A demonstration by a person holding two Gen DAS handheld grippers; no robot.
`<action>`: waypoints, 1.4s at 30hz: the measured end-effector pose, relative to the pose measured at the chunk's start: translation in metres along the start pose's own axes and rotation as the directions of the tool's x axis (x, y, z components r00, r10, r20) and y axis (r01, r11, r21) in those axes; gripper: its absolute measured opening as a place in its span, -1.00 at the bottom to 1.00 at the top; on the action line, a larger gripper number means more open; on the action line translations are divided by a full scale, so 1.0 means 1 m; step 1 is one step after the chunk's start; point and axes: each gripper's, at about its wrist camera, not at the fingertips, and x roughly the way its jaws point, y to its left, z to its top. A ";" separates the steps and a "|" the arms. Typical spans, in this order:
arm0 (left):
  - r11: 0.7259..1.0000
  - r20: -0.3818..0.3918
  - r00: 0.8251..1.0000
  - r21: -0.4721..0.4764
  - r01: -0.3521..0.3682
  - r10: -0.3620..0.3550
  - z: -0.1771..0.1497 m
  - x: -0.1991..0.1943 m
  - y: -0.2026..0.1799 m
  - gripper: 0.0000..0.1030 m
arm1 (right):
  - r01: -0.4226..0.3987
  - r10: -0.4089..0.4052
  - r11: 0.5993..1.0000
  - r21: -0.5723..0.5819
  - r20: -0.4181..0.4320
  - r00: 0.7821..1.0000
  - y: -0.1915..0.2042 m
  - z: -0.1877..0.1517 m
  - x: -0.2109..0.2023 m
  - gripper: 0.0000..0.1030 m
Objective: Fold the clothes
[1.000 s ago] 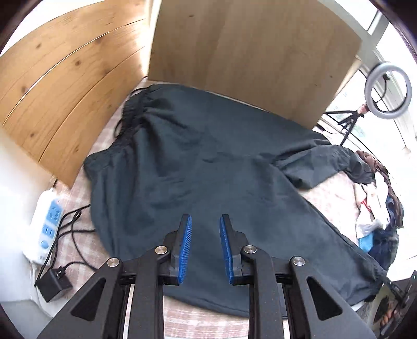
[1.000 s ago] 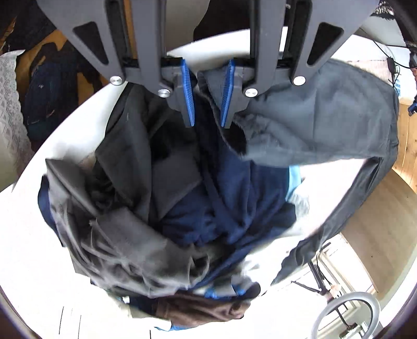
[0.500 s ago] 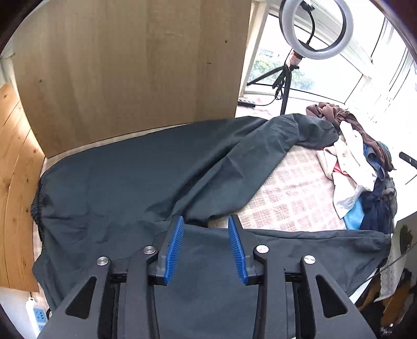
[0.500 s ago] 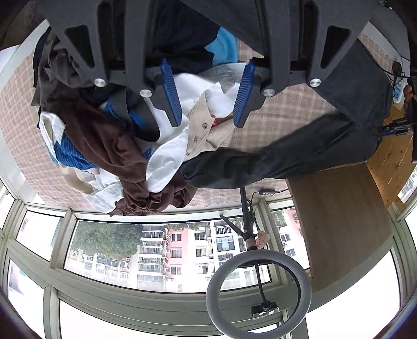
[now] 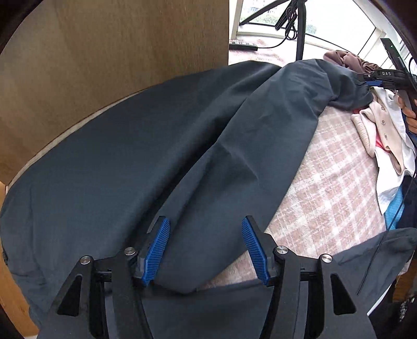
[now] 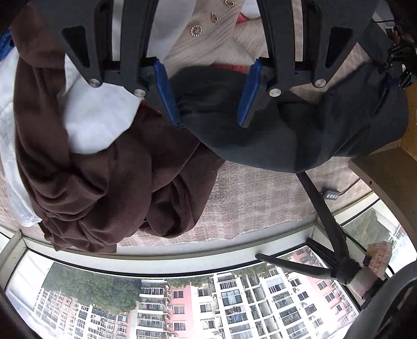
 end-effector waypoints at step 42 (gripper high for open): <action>0.981 0.041 0.999 0.194 -0.008 0.000 -0.081 -0.054 0.021 -0.64 | 0.015 0.038 0.954 -0.300 0.170 0.985 0.058 -0.089 -0.100 -0.93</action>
